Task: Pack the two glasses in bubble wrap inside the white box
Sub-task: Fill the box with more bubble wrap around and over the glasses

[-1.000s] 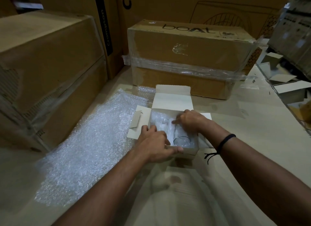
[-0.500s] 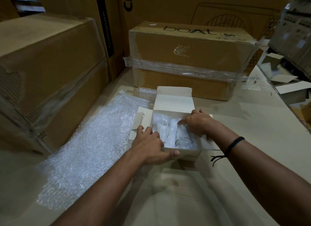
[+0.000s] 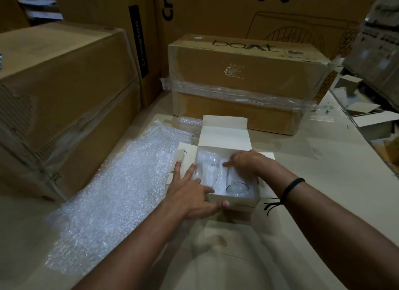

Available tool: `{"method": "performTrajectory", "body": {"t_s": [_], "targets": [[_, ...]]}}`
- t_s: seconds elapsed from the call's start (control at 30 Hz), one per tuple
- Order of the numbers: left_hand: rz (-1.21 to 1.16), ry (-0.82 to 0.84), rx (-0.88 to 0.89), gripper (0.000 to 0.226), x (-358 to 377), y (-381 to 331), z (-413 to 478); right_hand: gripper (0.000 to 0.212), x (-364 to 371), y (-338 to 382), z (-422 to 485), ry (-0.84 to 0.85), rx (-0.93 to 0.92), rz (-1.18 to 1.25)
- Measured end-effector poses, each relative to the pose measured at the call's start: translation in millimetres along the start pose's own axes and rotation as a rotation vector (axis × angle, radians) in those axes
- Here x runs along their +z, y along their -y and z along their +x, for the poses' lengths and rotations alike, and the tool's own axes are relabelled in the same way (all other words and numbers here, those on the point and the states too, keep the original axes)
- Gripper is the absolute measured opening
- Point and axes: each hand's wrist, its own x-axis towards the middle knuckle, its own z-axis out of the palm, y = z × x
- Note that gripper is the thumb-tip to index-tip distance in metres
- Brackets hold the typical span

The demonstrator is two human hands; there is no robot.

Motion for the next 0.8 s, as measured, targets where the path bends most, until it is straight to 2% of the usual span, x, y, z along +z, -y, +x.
{"method": "performTrajectory", "body": {"t_s": [0.13,0.2,0.33,0.5,0.63,0.73,0.8], "targets": [[0.014,0.008,0.018,0.099,1.9,1.6,2.6,0.067,-6.7,-4.4,-9.8,-0.04,0.022,0.099],[0.014,0.016,0.014,0.095,2.3,1.4,2.3,0.065,-8.3,-6.7,-13.2,-0.074,0.031,0.066],[0.022,0.07,0.009,0.101,-1.2,-3.2,7.5,0.062,0.4,0.1,-7.2,-0.027,0.032,-0.064],[0.016,0.092,0.024,0.092,-3.4,-1.6,9.3,0.06,-2.5,-1.5,-1.9,-0.016,0.028,-0.021],[-0.007,0.071,0.053,0.089,-5.9,1.6,7.8,0.066,-6.6,-3.1,-11.9,-0.135,-0.021,0.062],[-0.005,0.154,0.061,0.088,-9.6,-1.7,11.8,0.071,-0.8,2.1,-10.2,-0.093,-0.076,0.106],[0.02,0.212,0.047,0.097,-10.2,-4.3,19.2,0.07,0.8,3.5,-3.4,-0.072,-0.079,0.118]]}}
